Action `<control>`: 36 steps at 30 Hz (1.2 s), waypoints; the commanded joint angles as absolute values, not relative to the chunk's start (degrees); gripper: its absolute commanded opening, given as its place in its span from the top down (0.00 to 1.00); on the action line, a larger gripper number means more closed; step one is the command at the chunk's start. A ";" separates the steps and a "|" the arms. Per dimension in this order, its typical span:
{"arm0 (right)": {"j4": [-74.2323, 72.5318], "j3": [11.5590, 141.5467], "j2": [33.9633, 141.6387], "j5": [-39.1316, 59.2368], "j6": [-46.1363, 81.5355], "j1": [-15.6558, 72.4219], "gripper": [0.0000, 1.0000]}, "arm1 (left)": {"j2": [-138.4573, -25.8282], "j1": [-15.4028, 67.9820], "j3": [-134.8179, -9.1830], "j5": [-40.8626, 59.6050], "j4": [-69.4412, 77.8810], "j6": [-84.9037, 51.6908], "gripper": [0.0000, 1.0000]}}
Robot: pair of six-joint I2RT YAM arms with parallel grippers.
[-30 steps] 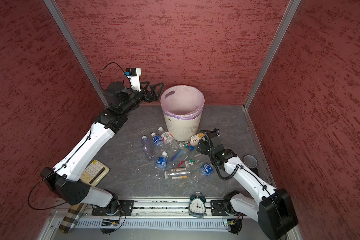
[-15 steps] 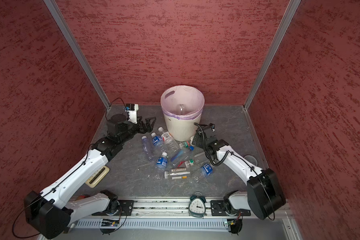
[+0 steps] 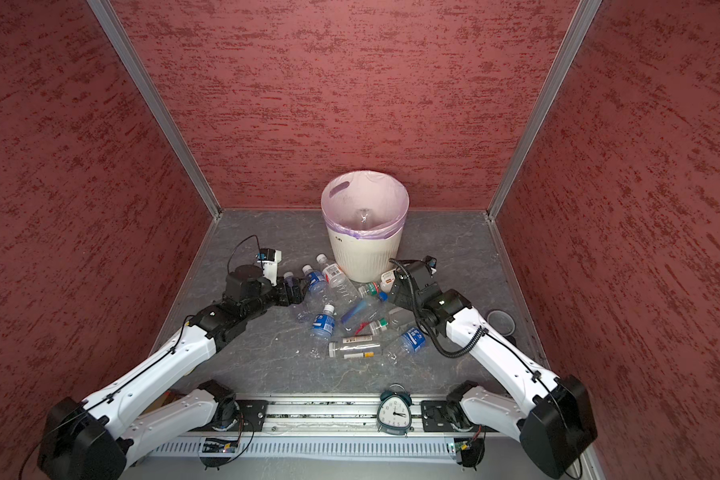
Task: Throw the plastic bottles in the bin
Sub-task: 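Withdraw the left gripper from the bin back toward the bottle pile, then lower the right gripper onto a blue-labelled water bottle and close it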
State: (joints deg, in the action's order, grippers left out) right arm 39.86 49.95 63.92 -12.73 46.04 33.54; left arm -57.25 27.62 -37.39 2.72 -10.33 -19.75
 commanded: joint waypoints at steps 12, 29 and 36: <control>56.51 47.53 58.93 -14.19 65.18 44.76 0.14 | -60.63 31.29 -36.67 2.99 -8.64 -21.38 0.00; 49.93 37.72 59.34 -8.69 74.36 49.76 0.12 | -64.78 32.71 -36.56 3.10 -7.43 -20.35 0.00; 47.31 35.54 59.32 -9.31 75.40 48.94 0.12 | -64.25 32.60 -36.74 3.12 -8.82 -19.79 0.00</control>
State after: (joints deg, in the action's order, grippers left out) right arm 49.15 35.99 59.44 -8.75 71.02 49.30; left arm -64.49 32.53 -36.38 3.09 -8.60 -20.82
